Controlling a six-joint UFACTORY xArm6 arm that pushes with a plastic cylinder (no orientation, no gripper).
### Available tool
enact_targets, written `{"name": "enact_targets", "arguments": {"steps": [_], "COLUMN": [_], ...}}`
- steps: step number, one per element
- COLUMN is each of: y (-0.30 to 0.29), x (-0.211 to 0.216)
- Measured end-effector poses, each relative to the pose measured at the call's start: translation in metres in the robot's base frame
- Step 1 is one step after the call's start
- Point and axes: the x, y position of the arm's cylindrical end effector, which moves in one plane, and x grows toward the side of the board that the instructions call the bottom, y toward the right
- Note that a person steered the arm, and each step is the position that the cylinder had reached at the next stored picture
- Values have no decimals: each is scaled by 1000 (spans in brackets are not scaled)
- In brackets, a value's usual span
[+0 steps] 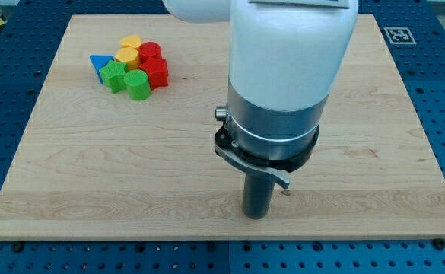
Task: Push the blue cube towards the top center
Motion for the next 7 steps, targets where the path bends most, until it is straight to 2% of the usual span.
{"name": "enact_targets", "arguments": {"steps": [2, 3, 4, 5, 7], "y": [5, 46, 85, 86, 22], "x": [19, 19, -5, -55, -74]}}
